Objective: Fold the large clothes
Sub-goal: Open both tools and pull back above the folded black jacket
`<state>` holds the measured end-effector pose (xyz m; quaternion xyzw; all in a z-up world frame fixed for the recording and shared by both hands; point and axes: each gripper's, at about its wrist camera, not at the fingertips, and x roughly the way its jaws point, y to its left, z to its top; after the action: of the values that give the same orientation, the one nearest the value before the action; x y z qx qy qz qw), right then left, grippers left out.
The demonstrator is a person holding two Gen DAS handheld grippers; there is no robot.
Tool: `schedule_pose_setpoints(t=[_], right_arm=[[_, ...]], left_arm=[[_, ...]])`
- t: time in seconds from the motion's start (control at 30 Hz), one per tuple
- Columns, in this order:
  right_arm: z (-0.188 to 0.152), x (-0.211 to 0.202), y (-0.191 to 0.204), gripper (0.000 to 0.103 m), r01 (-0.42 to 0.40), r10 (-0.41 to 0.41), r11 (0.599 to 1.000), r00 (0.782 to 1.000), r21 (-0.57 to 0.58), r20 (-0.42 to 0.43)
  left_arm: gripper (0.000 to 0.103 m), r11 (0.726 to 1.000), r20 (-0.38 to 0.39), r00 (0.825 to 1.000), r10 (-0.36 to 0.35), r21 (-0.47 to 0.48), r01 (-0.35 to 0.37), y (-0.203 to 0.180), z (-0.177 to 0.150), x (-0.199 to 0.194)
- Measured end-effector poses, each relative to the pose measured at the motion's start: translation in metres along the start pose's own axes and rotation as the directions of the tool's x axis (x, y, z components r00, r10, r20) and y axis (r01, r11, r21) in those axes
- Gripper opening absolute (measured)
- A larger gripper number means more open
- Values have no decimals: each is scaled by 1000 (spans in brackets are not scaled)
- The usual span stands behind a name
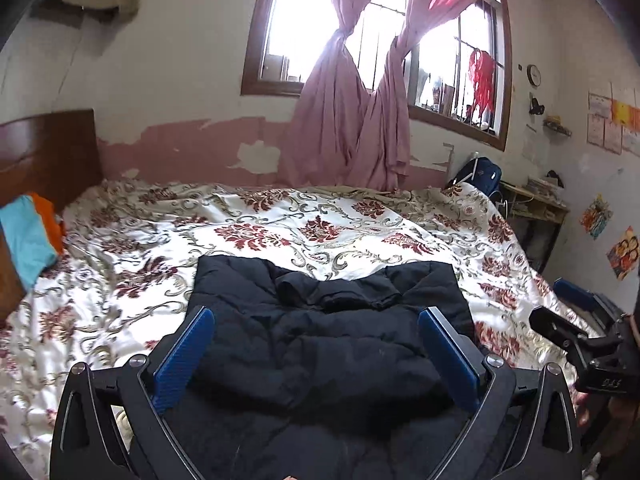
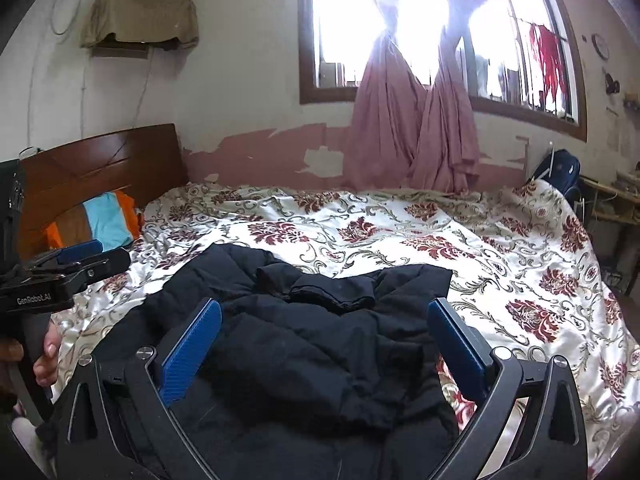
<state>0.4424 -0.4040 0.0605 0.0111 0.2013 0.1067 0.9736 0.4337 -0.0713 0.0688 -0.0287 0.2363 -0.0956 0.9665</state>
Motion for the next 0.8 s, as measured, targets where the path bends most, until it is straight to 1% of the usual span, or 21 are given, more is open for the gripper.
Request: schedule_pose_setpoints(t=[0.23,0.4,0.57,0.8], right_arm=[[-25,-46,24,101,-13,14,999,1000,-30,20],[-43,-76,28,101,-23,23,999,1000,-25,19],[-57,-101,22,101,-11,11,1000,1000,5,-6],[-70,-126,27,101,-16,16,1000,1000,7,0]], left_arm=[[103,997,22,999,30,68,-31,-7,-26,-42],[103,995,27,999,29,94,-32,-7,-41,-67],[103,994,37,999,37,104,-40,-2,-55,-93],[103,994,41,999,29,104,-34,0,-77,-121]])
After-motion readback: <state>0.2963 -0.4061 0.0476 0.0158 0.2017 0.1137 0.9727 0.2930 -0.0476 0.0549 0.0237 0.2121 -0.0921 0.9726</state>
